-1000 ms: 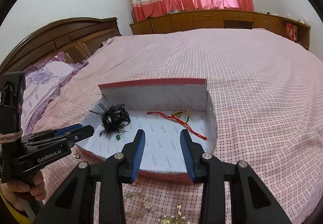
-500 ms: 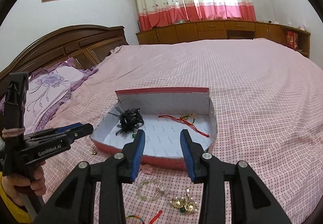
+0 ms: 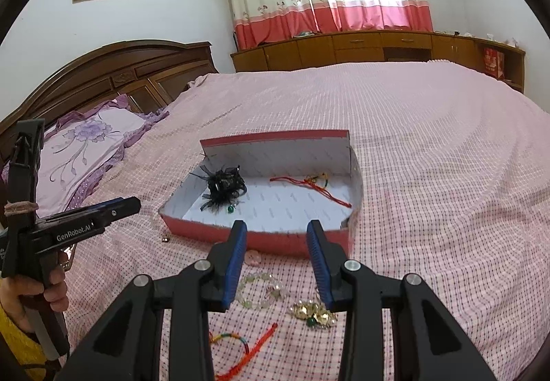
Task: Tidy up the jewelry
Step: 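Move both open tools back toward the gold pendant on the bed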
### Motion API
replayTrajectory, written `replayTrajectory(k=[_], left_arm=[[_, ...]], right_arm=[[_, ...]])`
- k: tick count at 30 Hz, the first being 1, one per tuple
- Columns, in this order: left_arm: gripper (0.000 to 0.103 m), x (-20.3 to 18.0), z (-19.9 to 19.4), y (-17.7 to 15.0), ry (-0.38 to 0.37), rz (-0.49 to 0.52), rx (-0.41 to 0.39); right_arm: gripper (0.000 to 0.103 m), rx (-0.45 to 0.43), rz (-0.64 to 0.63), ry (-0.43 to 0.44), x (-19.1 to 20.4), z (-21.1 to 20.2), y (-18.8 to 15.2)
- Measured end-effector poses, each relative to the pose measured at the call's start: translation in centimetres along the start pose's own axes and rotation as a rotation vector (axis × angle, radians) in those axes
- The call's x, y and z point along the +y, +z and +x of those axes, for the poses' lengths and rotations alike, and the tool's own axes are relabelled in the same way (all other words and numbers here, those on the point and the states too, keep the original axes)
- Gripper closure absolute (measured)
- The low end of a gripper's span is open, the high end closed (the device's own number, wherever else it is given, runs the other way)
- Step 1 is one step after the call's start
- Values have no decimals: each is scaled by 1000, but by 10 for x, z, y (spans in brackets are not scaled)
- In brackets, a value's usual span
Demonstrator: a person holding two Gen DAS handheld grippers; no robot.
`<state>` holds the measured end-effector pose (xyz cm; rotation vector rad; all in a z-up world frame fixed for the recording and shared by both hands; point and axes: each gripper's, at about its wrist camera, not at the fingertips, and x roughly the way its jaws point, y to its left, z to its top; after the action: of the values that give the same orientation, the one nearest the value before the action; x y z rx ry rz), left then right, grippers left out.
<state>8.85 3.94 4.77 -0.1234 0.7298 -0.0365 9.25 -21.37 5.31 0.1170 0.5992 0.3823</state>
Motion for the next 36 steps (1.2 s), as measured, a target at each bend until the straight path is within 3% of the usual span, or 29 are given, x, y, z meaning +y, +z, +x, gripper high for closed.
replayTrajectory(k=[18, 26, 36], left_arm=[[76, 13, 27, -29, 19, -22, 90], [76, 5, 42, -37, -14, -23, 133], [76, -21, 56, -38, -49, 17, 155]], right_arm=[[64, 100, 58, -29, -23, 14, -41], [64, 170, 51, -55, -30, 32, -58], [95, 213, -15, -69, -27, 49, -70]])
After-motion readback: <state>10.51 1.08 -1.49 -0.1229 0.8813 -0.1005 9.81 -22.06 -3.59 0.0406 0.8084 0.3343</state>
